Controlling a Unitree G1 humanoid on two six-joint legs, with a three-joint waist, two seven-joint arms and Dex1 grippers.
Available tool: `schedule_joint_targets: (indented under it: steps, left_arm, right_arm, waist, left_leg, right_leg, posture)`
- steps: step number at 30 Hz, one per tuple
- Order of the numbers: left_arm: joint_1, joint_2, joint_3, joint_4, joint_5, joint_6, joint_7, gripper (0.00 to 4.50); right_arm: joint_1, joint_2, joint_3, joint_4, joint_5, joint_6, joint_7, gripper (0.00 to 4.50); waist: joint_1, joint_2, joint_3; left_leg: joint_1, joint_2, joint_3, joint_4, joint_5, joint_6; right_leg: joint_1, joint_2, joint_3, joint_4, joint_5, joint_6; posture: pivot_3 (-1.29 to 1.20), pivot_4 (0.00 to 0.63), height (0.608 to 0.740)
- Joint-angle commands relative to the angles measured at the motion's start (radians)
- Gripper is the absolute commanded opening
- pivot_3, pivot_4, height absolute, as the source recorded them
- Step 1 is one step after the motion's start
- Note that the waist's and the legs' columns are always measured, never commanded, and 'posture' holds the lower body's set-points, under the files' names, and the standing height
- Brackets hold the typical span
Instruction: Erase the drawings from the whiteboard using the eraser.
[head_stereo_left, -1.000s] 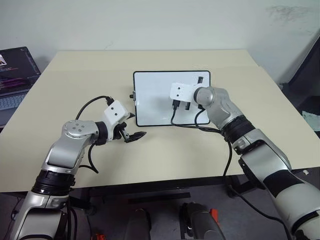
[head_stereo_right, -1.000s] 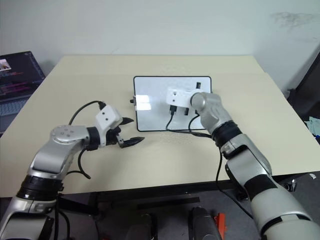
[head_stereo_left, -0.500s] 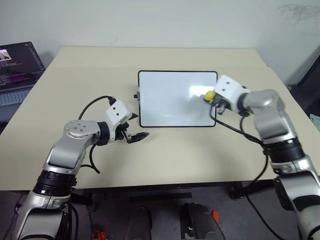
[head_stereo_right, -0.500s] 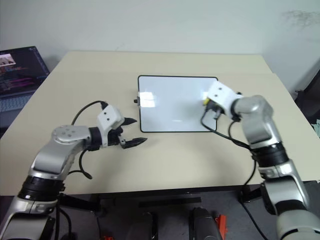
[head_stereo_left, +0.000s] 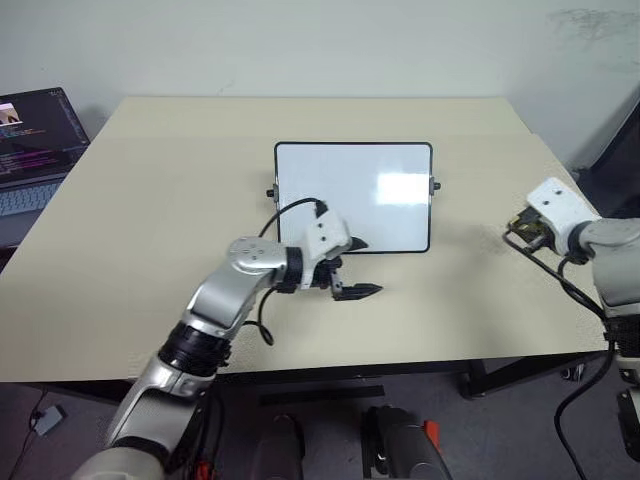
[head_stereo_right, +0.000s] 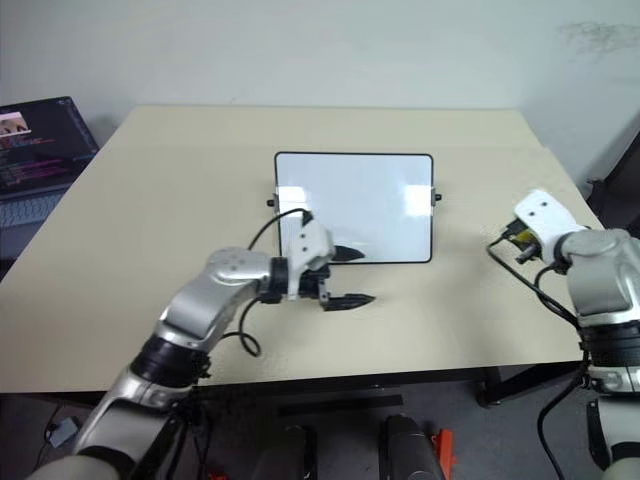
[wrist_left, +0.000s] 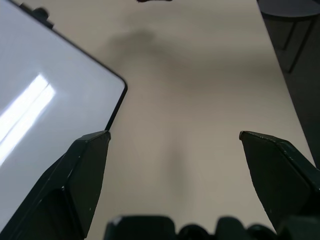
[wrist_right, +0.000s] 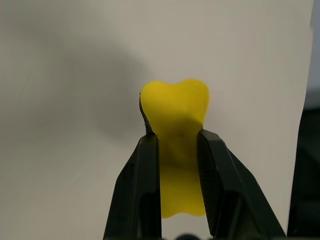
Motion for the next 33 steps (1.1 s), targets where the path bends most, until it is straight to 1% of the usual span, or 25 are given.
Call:
schedule_joint_targets:
  steps: [1,4,7,10,13,18,23,28,29,30,33]
  left_arm:
    - [-0.044,-0.038,-0.02,0.031,0.017,-0.055,-0.014,4.5]
    - [-0.056,-0.065,-0.035,0.06,0.03,-0.085,-0.026,4.5]
    - [-0.062,-0.085,-0.042,0.084,0.04,-0.106,-0.029,4.5]
    - [-0.061,-0.1,-0.044,0.089,0.043,-0.114,-0.037,4.5]
    - [-0.062,-0.107,-0.044,0.091,0.048,-0.117,-0.039,4.5]
    - [-0.063,-0.119,-0.041,0.089,0.053,-0.116,-0.039,4.5]
    - [-0.059,-0.123,-0.035,0.08,0.054,-0.11,-0.033,4.5]
    - [-0.052,-0.122,-0.034,0.067,0.051,-0.102,-0.029,4.5]
    - [-0.052,-0.122,-0.034,0.066,0.051,-0.101,-0.028,4.5]
    - [-0.052,-0.122,-0.033,0.067,0.05,-0.1,-0.028,4.5]
    - [-0.054,-0.123,-0.03,0.07,0.05,-0.1,-0.026,4.5]
  right_arm:
    - [-0.009,0.017,-0.126,0.011,0.091,0.099,-0.032,0.67]
    - [-0.024,0.026,-0.19,0.058,0.151,0.16,-0.058,0.67]
    - [-0.026,0.008,-0.203,0.111,0.193,0.189,-0.064,0.67]
    - [-0.048,-0.017,-0.175,0.178,0.203,0.238,-0.073,0.67]
    - [-0.073,-0.044,-0.116,0.229,0.206,0.262,-0.052,0.67]
    - [-0.15,-0.07,-0.042,0.386,0.199,0.201,-0.042,0.67]
    - [-0.178,-0.082,0.051,0.454,0.189,0.152,0.02,0.67]
    - [-0.201,-0.075,0.059,0.525,0.196,0.128,0.006,0.67]
    - [-0.207,-0.074,0.059,0.536,0.196,0.124,0.002,1.39]
    - [-0.214,-0.073,0.058,0.547,0.197,0.121,-0.001,1.65]
    - [-0.233,-0.075,0.054,0.569,0.202,0.116,-0.003,2.64]
  waist:
    - [-0.001,0.0,0.0]
    - [0.0,0.0,0.0]
    - [0.0,0.0,0.0]
    - [0.001,0.0,0.0]
    - [-0.002,0.001,0.0]
    - [-0.003,0.001,0.0]
    - [-0.002,0.001,0.0]
    - [-0.002,0.001,0.0]
    - [-0.002,0.001,0.0]
    - [-0.001,0.001,0.0]
    - [-0.001,0.001,0.0]
  left_leg:
    - [0.0,0.0,0.0,0.0,0.0,0.0]
    - [0.0,-0.001,-0.001,0.0,0.0,0.0]
    - [0.0,-0.001,0.0,0.0,0.0,0.0]
    - [0.0,-0.001,-0.001,0.001,0.0,0.0]
    - [0.0,-0.001,0.0,0.001,0.0,0.0]
    - [0.001,-0.001,0.0,0.001,0.0,0.0]
    - [0.001,-0.001,-0.001,0.002,0.0,0.0]
    - [0.001,-0.001,-0.001,0.002,0.0,0.0]
    - [0.001,-0.001,-0.001,0.002,0.0,0.0]
    - [0.001,-0.002,-0.001,0.002,0.0,0.0]
    - [0.001,-0.002,-0.001,0.003,0.0,0.0]
  right_leg:
    - [0.0,0.0,0.0,0.0,0.0,0.0]
    - [0.001,0.0,0.0,0.0,0.001,0.001]
    - [0.001,0.0,0.001,0.0,0.001,0.001]
    - [0.002,0.0,0.001,0.0,0.001,0.001]
    - [0.002,0.0,0.002,0.0,0.001,0.002]
    - [0.002,0.0,0.002,0.0,0.001,0.002]
    - [0.003,0.0,0.002,0.0,0.001,0.002]
    - [0.004,0.0,0.002,0.0,0.001,0.002]
    - [0.004,0.0,0.002,0.0,0.001,0.002]
    - [0.004,0.0,0.002,0.0,0.001,0.002]
    - [0.004,0.0,0.002,0.0,0.001,0.002]
  posture:
    - [0.0,0.15,0.74]
    - [0.0,0.15,0.74]
    - [0.0,0.15,0.74]
    - [0.0,0.15,0.74]
    - [0.0,0.15,0.74]
    - [0.0,0.15,0.74]
    - [0.0,0.15,0.74]
    - [0.0,0.15,0.74]
    - [0.0,0.15,0.74]
    - [0.0,0.15,0.74]
    - [0.0,0.15,0.74]
